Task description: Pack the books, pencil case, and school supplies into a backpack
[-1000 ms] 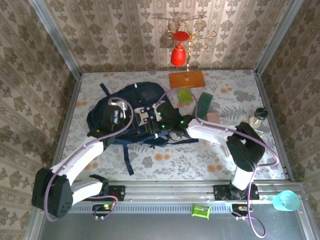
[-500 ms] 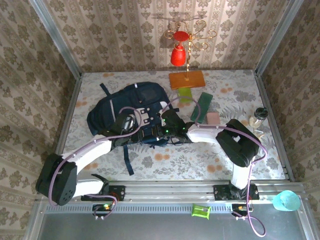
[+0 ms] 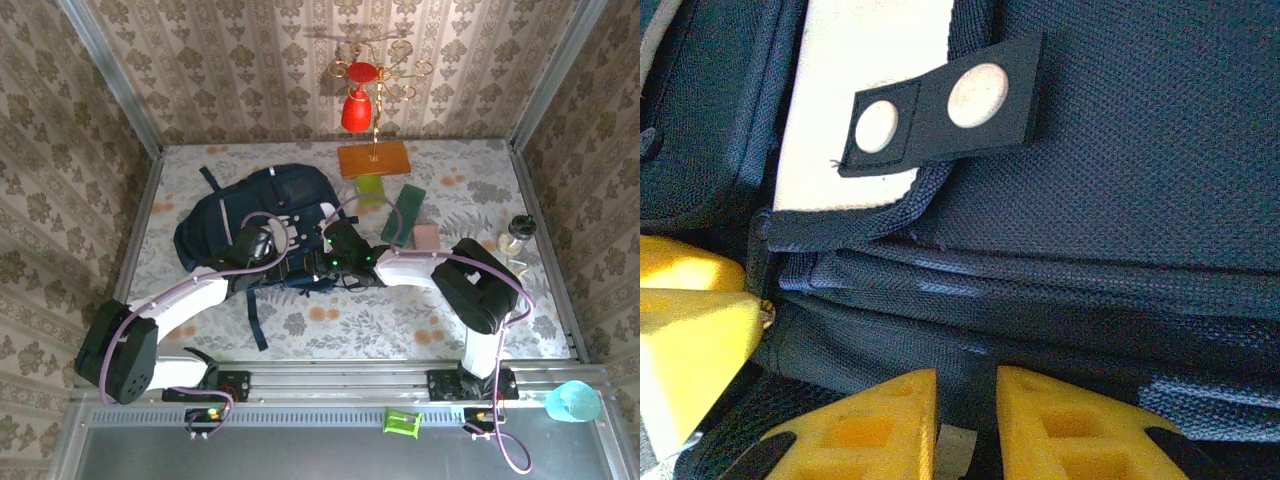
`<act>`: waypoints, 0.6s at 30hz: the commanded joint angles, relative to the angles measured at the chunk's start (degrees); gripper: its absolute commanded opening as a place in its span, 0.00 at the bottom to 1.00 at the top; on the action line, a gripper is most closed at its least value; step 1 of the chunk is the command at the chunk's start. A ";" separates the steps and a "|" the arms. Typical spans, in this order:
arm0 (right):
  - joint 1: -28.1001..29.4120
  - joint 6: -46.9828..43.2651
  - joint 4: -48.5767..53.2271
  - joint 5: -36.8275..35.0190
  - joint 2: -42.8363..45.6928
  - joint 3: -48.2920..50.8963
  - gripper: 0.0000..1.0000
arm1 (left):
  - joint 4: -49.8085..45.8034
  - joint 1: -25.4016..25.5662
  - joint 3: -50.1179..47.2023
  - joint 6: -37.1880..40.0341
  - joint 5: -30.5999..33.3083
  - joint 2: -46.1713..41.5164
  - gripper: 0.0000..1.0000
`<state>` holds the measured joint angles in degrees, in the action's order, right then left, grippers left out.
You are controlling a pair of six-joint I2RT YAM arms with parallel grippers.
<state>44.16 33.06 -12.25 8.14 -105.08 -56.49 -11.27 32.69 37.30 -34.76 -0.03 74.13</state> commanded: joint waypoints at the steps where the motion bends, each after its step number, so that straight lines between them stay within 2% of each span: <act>1: 0.25 0.49 3.35 1.35 0.33 1.47 0.24 | 2.44 0.62 1.90 0.24 4.39 0.71 0.32; 9: 0.25 0.27 3.74 1.70 -0.15 1.14 0.23 | 2.83 2.34 1.55 0.11 8.18 -0.07 0.28; 18: 0.23 0.45 3.25 1.95 -0.39 1.44 0.23 | 5.29 2.73 0.77 0.13 8.62 0.76 0.28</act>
<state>44.12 33.06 -12.25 8.19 -105.08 -56.49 -10.46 35.27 37.28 -34.92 5.76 74.32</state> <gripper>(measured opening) 0.234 0.283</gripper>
